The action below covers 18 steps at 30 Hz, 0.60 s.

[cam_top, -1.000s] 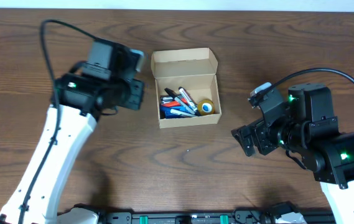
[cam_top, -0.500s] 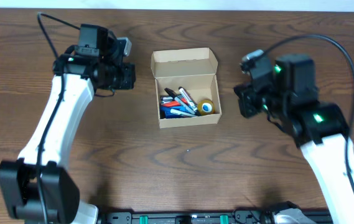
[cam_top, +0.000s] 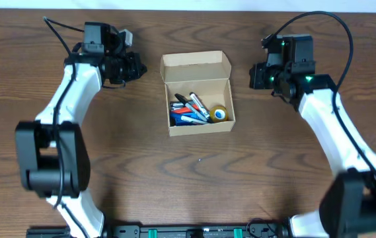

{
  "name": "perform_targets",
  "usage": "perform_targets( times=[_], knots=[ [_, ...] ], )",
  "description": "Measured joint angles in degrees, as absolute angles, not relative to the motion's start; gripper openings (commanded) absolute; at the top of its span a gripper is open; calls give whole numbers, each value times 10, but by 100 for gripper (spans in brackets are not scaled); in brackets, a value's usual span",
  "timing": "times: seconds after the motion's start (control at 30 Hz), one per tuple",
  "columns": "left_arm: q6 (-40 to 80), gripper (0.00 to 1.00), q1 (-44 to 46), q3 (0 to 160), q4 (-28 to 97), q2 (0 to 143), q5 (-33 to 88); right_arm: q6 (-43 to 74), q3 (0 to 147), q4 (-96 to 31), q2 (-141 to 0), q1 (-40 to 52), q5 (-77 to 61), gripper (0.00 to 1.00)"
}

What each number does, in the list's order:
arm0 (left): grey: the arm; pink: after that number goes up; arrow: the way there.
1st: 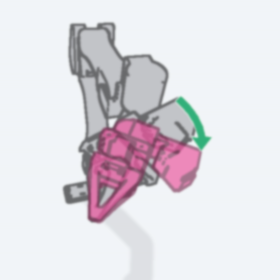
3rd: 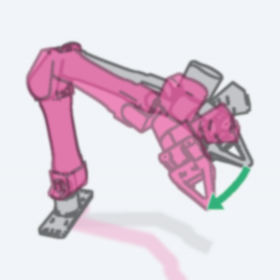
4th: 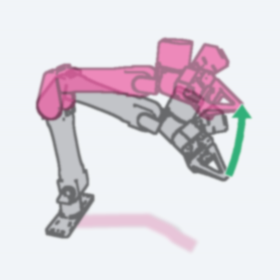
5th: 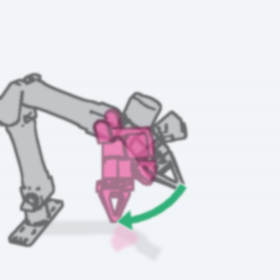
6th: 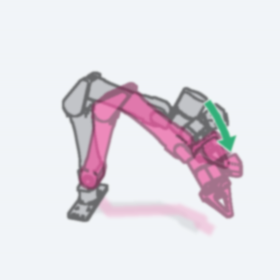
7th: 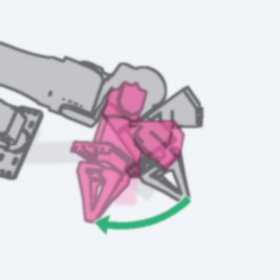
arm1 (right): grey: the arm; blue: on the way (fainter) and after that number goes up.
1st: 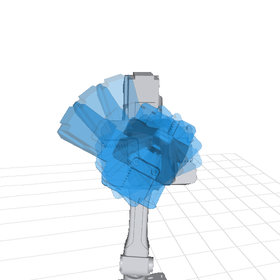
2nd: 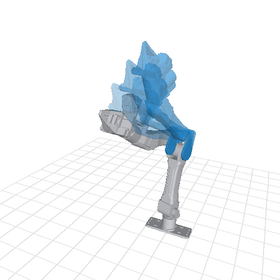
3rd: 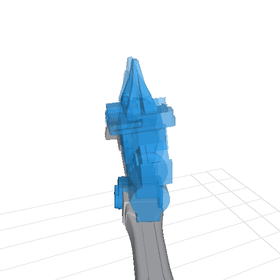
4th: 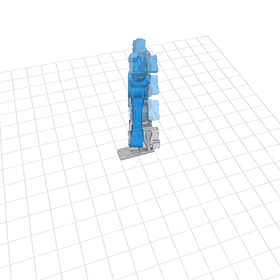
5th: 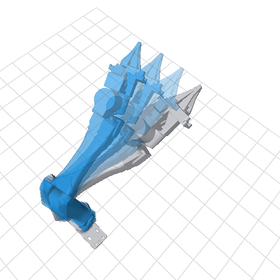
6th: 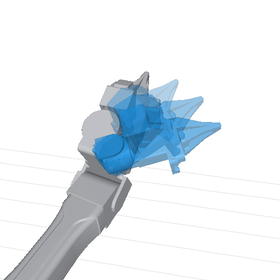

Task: Pack container
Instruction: 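Move both grippers to the box lid flaps at the back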

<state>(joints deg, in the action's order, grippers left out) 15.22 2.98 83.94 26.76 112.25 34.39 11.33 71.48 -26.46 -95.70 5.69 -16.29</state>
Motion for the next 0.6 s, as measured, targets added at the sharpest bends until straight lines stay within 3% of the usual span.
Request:
perform_targets(
  times=[0.3,0.6],
  knots=[
    [196,6,23,961,313,1240,378,195,715,-147,-1099,31,-272,1],
    [225,6,23,974,315,1283,403,268,714,-56,-1173,31,-329,1]
  ],
)
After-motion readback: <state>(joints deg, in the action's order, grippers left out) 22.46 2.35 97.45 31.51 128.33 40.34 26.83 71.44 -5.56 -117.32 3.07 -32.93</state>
